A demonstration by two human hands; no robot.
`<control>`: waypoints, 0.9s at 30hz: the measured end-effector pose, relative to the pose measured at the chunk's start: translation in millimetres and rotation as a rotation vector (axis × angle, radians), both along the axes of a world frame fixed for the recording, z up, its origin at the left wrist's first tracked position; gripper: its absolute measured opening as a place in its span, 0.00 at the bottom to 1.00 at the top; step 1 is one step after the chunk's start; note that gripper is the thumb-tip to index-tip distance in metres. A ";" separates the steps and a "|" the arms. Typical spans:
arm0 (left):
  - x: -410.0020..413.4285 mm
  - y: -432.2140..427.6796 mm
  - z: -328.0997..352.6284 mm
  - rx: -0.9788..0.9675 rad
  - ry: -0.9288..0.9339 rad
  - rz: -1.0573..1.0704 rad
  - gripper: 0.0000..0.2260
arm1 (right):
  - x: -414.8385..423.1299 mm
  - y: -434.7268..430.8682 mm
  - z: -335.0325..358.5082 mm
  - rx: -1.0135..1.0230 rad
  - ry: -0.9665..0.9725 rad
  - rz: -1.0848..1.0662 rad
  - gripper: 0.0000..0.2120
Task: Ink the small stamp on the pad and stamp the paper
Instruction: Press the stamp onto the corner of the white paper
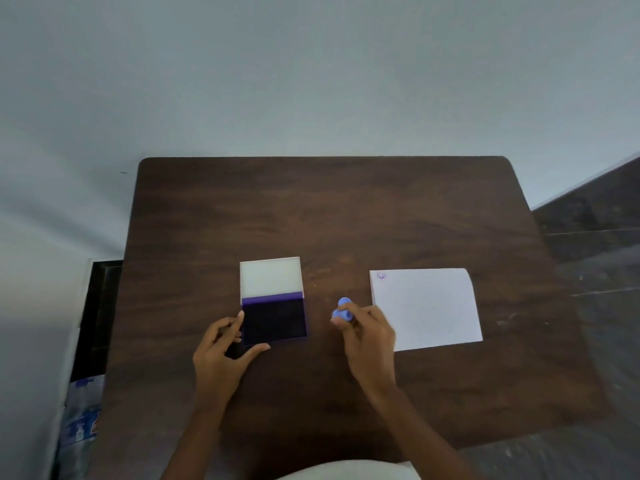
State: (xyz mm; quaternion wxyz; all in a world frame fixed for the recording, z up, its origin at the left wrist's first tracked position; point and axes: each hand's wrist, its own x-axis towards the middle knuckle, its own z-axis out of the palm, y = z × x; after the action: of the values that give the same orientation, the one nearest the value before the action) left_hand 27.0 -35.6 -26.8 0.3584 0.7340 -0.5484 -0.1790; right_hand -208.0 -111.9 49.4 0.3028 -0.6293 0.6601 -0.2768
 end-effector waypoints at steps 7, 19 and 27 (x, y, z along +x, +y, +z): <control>-128.0 -15.8 23.7 -0.159 -0.077 -0.047 0.18 | -85.4 -58.5 5.3 -0.055 0.158 -0.098 0.11; -230.3 -87.1 5.6 0.034 -0.300 -0.367 0.21 | -99.0 -109.3 -26.0 0.117 0.236 0.038 0.12; -227.8 -85.8 -4.2 0.075 -0.254 -0.402 0.22 | -96.7 -114.6 -27.5 0.149 0.262 0.071 0.13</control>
State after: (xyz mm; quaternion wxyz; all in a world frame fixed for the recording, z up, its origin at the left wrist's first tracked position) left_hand -200.8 -121.5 -31.0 0.2163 0.6394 -0.7173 -0.1731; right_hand -304.7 -226.4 21.9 0.2696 -0.6587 0.6900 -0.1317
